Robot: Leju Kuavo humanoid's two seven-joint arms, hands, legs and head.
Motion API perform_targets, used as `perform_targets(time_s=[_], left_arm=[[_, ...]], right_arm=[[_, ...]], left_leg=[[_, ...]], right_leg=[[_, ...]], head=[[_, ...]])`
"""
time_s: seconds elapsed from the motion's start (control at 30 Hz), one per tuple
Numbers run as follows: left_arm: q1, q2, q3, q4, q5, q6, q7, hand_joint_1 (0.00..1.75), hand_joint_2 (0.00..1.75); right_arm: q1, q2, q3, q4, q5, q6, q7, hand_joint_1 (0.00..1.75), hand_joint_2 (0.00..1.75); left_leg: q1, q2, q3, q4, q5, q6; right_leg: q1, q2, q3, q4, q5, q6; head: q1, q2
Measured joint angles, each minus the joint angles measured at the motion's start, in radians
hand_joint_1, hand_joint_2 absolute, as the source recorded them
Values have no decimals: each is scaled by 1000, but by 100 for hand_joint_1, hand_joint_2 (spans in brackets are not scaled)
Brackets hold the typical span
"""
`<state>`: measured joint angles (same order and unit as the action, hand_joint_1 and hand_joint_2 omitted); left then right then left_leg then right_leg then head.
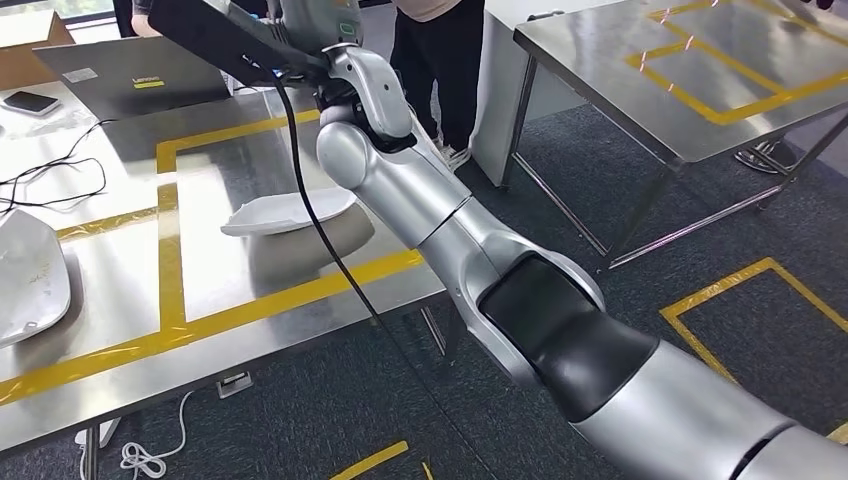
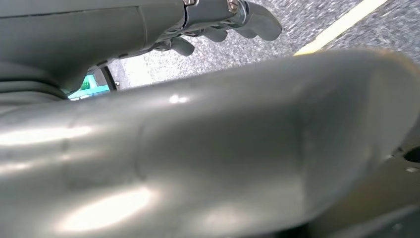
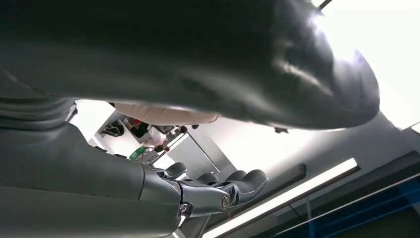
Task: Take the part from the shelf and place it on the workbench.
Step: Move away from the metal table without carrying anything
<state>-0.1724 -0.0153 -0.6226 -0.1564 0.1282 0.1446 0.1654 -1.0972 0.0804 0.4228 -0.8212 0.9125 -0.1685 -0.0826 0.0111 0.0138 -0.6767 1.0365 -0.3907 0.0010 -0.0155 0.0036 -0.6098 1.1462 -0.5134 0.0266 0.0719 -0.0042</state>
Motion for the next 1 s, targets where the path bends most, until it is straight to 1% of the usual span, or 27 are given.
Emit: perform_targets(time_s=[0.03, 0.07, 0.13, 0.17, 0.2, 0.23, 0.3, 0.33, 0.37, 0.4, 0.43, 0.47, 0.5, 0.53, 0.57, 0.6, 0.67, 0.7, 0.73, 0.77, 0.8, 0.83, 0.87, 0.9, 0.93, 0.97, 1.0], left_arm=[[0, 0, 0, 0, 0, 0, 1, 0, 0], [0, 0, 0, 0, 0, 0, 1, 0, 0], [0, 0, 0, 0, 0, 0, 2, 0, 0], [0, 0, 0, 0, 0, 0, 2, 0, 0], [1, 1, 0, 0, 0, 0, 2, 0, 0], [1, 1, 0, 1, 1, 0, 2, 0, 0], [1, 1, 0, 1, 1, 0, 2, 0, 0], [1, 1, 0, 1, 1, 0, 2, 0, 0], [1, 1, 0, 1, 1, 0, 2, 0, 0], [1, 1, 0, 1, 1, 0, 2, 0, 0], [1, 1, 0, 1, 1, 0, 2, 0, 0], [0, 1, 0, 1, 1, 0, 2, 0, 0], [-1, 2, 0, 0, 0, 0, 2, 0, 0], [-2, 2, 0, 0, 0, 0, 2, 0, 0], [-3, 2, 0, 0, 0, 0, 2, 0, 0], [-3, 2, 0, 0, 0, 0, 2, 0, 0], [-3, 1, 0, 0, 0, 0, 2, 0, 0], [-3, 1, 0, 0, 0, 0, 2, 0, 0], [-3, 1, 0, 0, -1, 0, 2, 0, 0], [-3, 2, 0, 0, -2, 0, 0, 0, 0], [-3, 2, 0, 0, -2, 0, -1, 0, 0], [-3, 3, 0, 0, -3, 0, -3, 0, 0], [-3, 3, 0, 0, -3, 0, -4, 0, 0], [-2, 3, 0, 0, -3, 0, -5, 0, 0], [-2, 3, 0, 0, -4, 0, -5, 0, 0], [-2, 3, 0, 0, -4, 0, -5, 0, 0], [-2, 3, 0, 0, -4, 0, -5, 0, 0]], right_arm=[[1, 0, -3, -7, 1, 0, 0, 0, 0], [1, -1, -6, -13, 2, 0, -1, 0, 0], [3, -1, -13, -18, 3, 1, -2, 0, 0], [2, -2, -16, -18, 3, 2, -2, 0, 0], [2, -2, -18, -20, 3, 2, -1, 0, 0], [2, -2, -20, -21, 3, 3, -1, 0, 0], [3, -2, -24, -22, 3, 5, -1, 0, 0], [4, -2, -26, -22, 3, 7, -1, 0, 0], [6, -3, -27, -22, 3, 8, -1, 0, 0], [7, -3, -27, -22, 3, 9, -1, 0, 0], [8, -4, -29, -22, 3, 9, -1, 0, 0], [8, -6, -31, -22, 4, 9, -1, 0, 0], [7, -7, -35, -22, 4, 8, -1, 0, 0], [6, -9, -40, -23, 4, 5, -2, 0, 0], [5, -11, -43, -23, 5, 3, -2, 0, 0], [4, -13, -46, -23, 5, 0, -3, 0, 0], [7, -21, -49, -23, 6, -6, -4, 0, 0], [8, -26, -51, -23, 6, -9, -4, 0, 0], [11, -31, -54, -23, 7, -12, -5, 0, 0], [13, -37, -57, -22, 8, -16, -5, 0, 0], [18, -41, -61, -22, 9, -18, -5, 0, 0], [25, -46, -65, -22, 11, -20, -5, 0, 0], [34, -50, -70, -22, 13, -22, -5, 0, 0], [44, -55, -75, -22, 16, -23, -5, 0, 0], [52, -58, -80, -23, 18, -24, -4, 0, 0], [58, -61, -85, -24, 19, -27, -4, 0, 0], [60, -63, -90, -27, 21, -29, -4, 0, 0]], left_leg=[[0, -1, -7, 2, 8, -7], [-1, -2, -9, 3, 15, -14], [1, -3, -10, -4, 32, -29], [3, -4, -15, -2, 29, -35], [5, -5, -22, 11, 9, -41], [6, -7, -35, 43, -27, -45], [6, -9, -65, 163, -125, -51], [7, -9, -75, 226, -157, -53], [7, -9, -75, 269, -167, -54], [7, -9, -60, 282, -156, -54], [7, -9, -29, 259, -132, -53], [7, -9, 18, 207, -113, -50], [5, -10, 74, 134, -112, -46], [3, -11, 118, 71, -119, -41], [0, -13, 146, 25, -131, -35], [-4, -14, 156, 0, -139, -29], [-5, -12, 142, -6, -123, -12], [-4, -10, 135, -9, -111, -3], [-1, -7, 125, -11, -97, 5], [-1, -5, 114, -12, -84, 11], [-1, -4, 97, -12, -71, 15], [-2, -4, 80, -11, -58, 16], [-2, -4, 64, -10, -45, 17], [-3, -4, 48, -9, -34, 16], [-3, -4, 33, -8, -22, 15], [-3, -4, 19, -6, -12, 13], [-4, -4, 7, -4, -2, 9]], right_leg=[[2, 1, 39, -55, -3, -7], [4, 2, 60, -88, -10, -15], [8, 3, 57, -100, -1, -35], [8, 2, 52, -104, 7, -44], [6, 0, 45, -108, 19, -52], [4, -1, 36, -111, 32, -59], [3, -1, 10, -112, 55, -66], [4, -1, -5, -111, 66, -66], [4, -1, -20, -111, 78, -65], [4, -1, -35, -111, 90, -63], [4, -1, -49, -110, 101, -61], [4, -1, -61, -110, 112, -58], [5, -1, -71, -109, 122, -53], [6, -1, -78, -110, 132, -47], [6, -2, -81, -111, 142, -40], [6, -3, -83, -114, 152, -33], [4, -3, -86, -120, 164, -19], [3, -2, -93, -112, 148, -13], [1, -2, -105, -85, 115, -7], [0, -1, -121, -37, 64, -3], [1, -2, -139, 29, 12, 0], [1, -1, -154, 97, -27, 3], [1, -1, -159, 150, -43, 4], [1, -1, -151, 176, -37, 4], [2, -1, -124, 163, -15, 2], [3, -2, -78, 116, 8, -2], [6, -2, -22, 45, 13, -8]], head=[[3, 0], [7, 0], [11, 0], [12, 0], [11, 0], [10, 0], [9, 0], [9, 0], [9, 0], [9, 0], [9, 0], [9, 0], [10, 0], [11, 0], [13, 0], [15, 0], [18, 0], [19, 0], [20, 0], [21, 0], [22, 0], [22, 0], [23, 0], [23, 0], [24, 0], [25, 0], [29, 0]])
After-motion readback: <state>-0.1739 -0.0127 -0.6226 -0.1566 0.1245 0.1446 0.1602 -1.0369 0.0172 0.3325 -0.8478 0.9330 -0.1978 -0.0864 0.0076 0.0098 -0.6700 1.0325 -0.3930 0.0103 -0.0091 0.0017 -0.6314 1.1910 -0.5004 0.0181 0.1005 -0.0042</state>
